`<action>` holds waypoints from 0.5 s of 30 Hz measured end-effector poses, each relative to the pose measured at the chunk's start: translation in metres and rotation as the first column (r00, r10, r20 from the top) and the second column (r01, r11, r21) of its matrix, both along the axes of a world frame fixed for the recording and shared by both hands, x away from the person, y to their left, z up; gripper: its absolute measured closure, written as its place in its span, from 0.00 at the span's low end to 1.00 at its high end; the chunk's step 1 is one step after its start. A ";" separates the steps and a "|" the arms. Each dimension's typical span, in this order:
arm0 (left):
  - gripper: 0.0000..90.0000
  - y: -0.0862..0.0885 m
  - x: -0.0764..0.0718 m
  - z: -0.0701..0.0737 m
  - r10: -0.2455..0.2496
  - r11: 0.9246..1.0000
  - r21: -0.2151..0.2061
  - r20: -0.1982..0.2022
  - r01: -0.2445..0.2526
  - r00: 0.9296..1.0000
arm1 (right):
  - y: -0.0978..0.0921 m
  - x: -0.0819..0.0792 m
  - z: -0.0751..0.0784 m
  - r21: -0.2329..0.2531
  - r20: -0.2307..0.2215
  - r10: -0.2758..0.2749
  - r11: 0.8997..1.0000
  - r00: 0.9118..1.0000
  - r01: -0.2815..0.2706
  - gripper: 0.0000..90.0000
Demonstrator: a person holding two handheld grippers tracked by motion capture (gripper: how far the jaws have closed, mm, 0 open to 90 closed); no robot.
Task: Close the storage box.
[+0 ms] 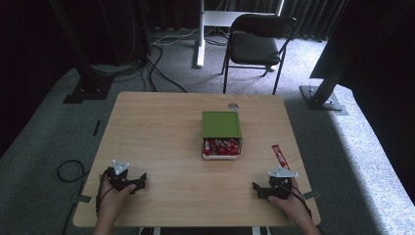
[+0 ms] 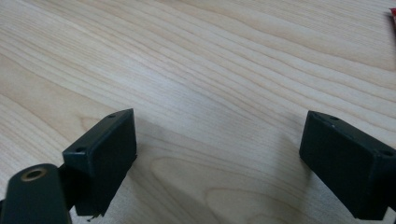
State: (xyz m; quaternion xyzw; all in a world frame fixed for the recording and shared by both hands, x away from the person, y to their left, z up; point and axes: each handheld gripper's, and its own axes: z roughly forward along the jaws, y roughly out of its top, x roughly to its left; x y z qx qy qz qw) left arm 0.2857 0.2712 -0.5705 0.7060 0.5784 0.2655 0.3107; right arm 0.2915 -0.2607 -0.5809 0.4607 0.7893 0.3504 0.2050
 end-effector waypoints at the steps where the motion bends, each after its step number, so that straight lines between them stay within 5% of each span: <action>1: 0.02 0.001 -0.001 0.000 0.005 1.000 0.002 0.000 -0.005 1.000 | 0.000 0.000 0.000 0.001 0.000 0.000 1.000 1.000 0.000 0.11; 7: 0.02 0.009 -0.006 -0.002 0.065 0.998 0.016 -0.055 -0.064 0.996 | 0.000 0.000 0.000 0.002 0.000 0.000 1.000 1.000 0.000 0.11; 15: 0.02 0.009 -0.007 -0.002 0.143 0.990 0.012 -0.055 -0.143 0.988 | 0.000 0.000 0.000 0.002 -0.001 0.001 1.000 1.000 -0.001 0.11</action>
